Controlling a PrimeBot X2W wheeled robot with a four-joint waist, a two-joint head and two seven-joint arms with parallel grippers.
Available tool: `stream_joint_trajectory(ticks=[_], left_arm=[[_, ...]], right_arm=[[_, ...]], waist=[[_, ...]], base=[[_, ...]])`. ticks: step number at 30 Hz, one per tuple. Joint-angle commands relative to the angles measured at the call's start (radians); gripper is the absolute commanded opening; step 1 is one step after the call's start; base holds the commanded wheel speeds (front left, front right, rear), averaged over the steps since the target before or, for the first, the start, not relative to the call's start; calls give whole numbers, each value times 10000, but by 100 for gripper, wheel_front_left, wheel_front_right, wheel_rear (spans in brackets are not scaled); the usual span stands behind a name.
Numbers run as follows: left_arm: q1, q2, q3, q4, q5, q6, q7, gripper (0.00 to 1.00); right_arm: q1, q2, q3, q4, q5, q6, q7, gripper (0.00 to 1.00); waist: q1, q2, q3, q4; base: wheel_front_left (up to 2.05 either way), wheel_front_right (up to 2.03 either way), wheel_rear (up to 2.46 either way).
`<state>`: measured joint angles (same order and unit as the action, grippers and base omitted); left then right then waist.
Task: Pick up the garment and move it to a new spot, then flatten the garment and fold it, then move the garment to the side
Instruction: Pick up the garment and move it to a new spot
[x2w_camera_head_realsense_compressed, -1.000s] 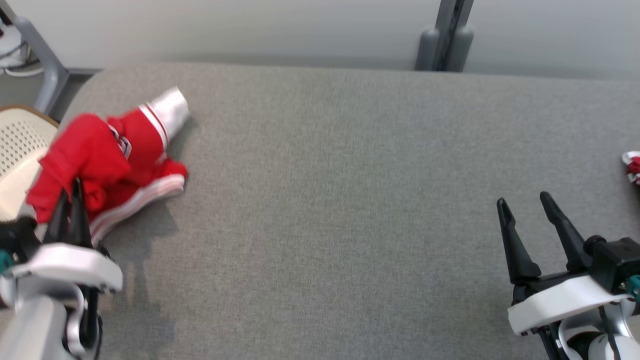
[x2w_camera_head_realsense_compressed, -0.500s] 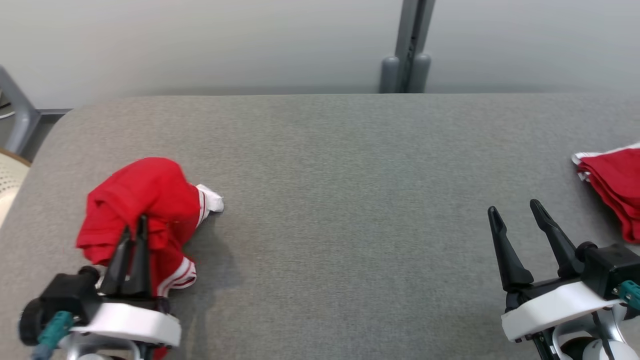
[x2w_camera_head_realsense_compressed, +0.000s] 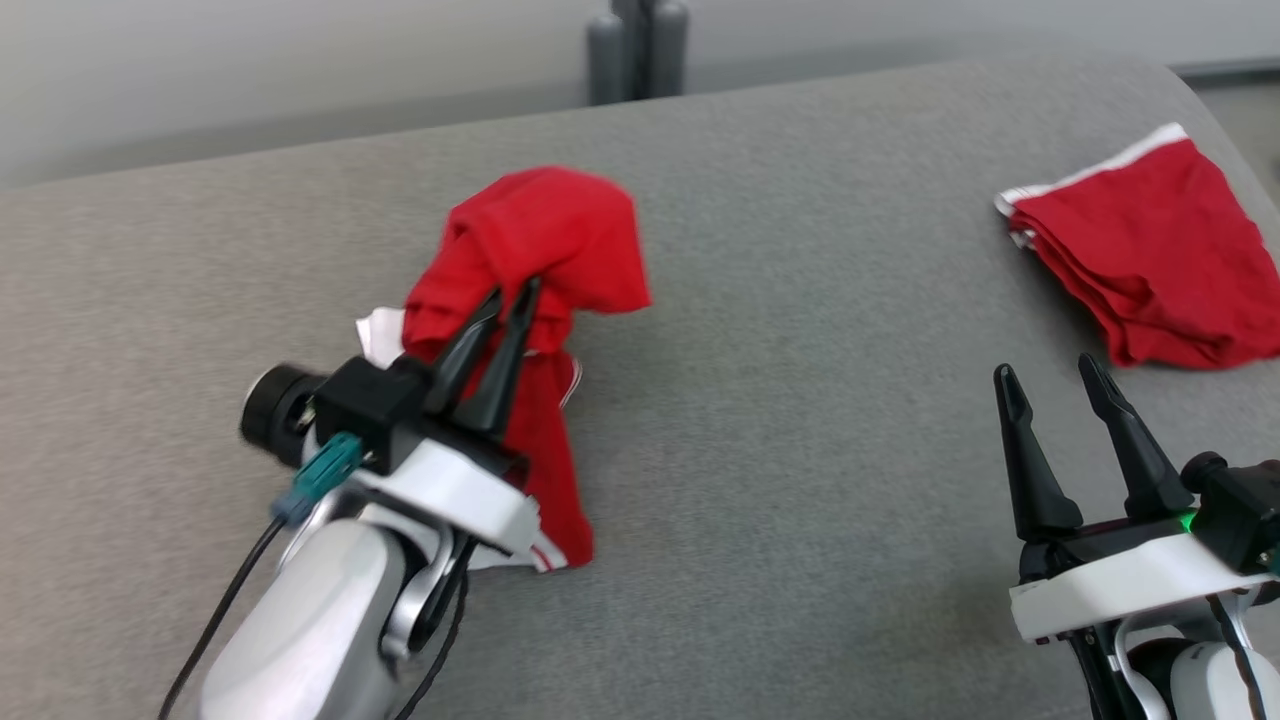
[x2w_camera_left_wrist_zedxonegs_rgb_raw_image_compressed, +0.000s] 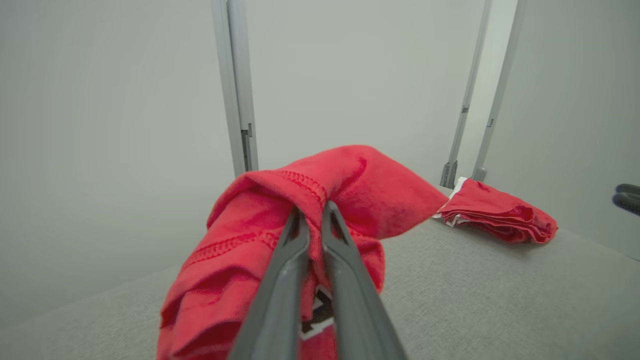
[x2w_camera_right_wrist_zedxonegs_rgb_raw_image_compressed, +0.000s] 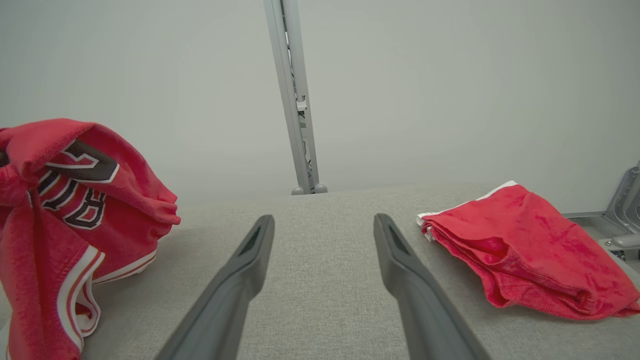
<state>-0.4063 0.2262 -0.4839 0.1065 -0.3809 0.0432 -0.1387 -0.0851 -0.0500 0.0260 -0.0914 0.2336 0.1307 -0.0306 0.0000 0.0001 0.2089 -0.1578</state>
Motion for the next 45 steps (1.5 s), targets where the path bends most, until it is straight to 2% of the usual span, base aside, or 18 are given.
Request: stream_joint_trajectory(ticks=[1, 6, 10, 11, 12, 18, 28, 34, 38, 45], left_arm=[[-373, -89, -79, 176, 87, -113, -35, 0], [-1303, -452, -529, 1309, 185, -551, 93, 0], [-1505, -638, -776, 2024, 195, -774, 52, 0], [-1533, -682, -793, 2193, 130, -793, -2, 23], [-1545, -738, -798, 2325, 111, -810, -82, 100], [-1240, -911, -578, 2367, 14, -430, -715, 100], [303, -568, 1440, 1288, -535, 1328, -1215, 100], [1384, -228, 2522, 781, -704, 1826, -1267, 100], [2127, -15, 3138, 322, -732, 1754, -1267, 100], [3405, 329, 3770, -337, -902, 962, -1270, 100]], right_arm=[[-115, -29, 10, 91, 107, 1, -166, 100], [-271, -27, 91, 486, 470, 1, -614, 100], [-353, -26, 133, 702, 576, 1, -816, 100], [-370, -27, 122, 767, 595, 1, -890, 100], [-383, -26, 117, 832, 611, 1, -927, 100], [-348, -27, -44, 1035, 433, 1, -928, 100], [-160, -30, -239, 813, 15, 1, -405, 100], [-6, -32, -318, 735, -94, 1, -194, 100], [155, -35, -284, 712, -164, 1, -70, 100], [470, -33, -315, 606, -267, 1, 124, 100]], waist=[[0, -1, 708, -823], [0, -1, 1144, -1495], [0, -1, 1258, -1707], [0, -1, 1269, -1729], [0, -1, 1263, -1737], [0, -1, 945, -1262], [0, -1, 16, 104], [0, -1, -394, 657], [0, -1, -645, 878], [0, -1, -1079, 1123]], base=[[0, 0, 0], [0, 0, 0], [0, 0, 0], [0, 0, 0], [0, 0, 0], [0, 0, 0], [0, 0, 0], [0, 0, 0], [0, 0, 0], [0, 0, 0]])
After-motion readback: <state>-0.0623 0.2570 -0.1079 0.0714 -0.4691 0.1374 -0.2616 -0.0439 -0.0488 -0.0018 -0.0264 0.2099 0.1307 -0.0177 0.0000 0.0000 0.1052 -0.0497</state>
